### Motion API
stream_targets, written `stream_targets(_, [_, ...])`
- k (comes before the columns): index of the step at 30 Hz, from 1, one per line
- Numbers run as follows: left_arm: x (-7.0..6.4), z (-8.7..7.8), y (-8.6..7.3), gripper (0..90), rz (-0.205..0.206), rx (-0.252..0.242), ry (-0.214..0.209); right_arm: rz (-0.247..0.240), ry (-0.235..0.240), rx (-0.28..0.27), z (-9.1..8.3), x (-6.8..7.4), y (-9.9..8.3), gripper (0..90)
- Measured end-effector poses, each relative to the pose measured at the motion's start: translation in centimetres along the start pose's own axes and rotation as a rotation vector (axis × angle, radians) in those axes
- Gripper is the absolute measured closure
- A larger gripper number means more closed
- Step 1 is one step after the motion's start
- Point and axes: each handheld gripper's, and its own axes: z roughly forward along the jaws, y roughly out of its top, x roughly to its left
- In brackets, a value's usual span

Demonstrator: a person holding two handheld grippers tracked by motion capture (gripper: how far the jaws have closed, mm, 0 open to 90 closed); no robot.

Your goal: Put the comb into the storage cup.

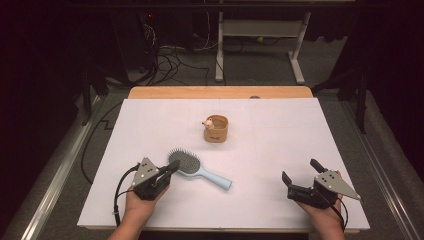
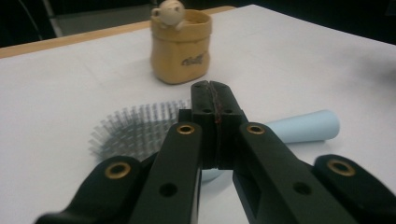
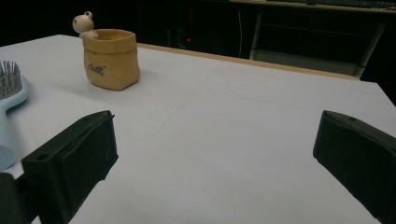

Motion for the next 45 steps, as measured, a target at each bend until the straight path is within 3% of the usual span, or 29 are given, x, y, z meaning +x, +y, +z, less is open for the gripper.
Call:
stream_targets(4, [-1.4,2.3,-1.0,90.0,0.015,0.047,-0.004,-0.004,0.0,-0.006,0.0,0.0,0.0,0.3])
stream_targets(9, [-2.4,4.9,-2.9,90.0,0.031,0.125,0.028,0.001,0.001,-0.006,-0.1,-0.1,0.1,0.3])
stream_targets(17, [-3.5,7.4,-5.0,90.0,0.068,0.204,0.058,-0.003,0.008,-0.01,-0.1,-0.1,0.1,0.3])
stream_targets(25, [-3.8,8.4,-6.1,90.0,0.101,0.259,0.073,0.001,0.009,-0.006,0.0,-0.1,0.0,0.3])
stream_targets(45, [-4.1,9.1,-5.8,90.0,0.131,0.364,0.071,-0.005,0.01,-0.003,0.0,0.0,0.0,0.4])
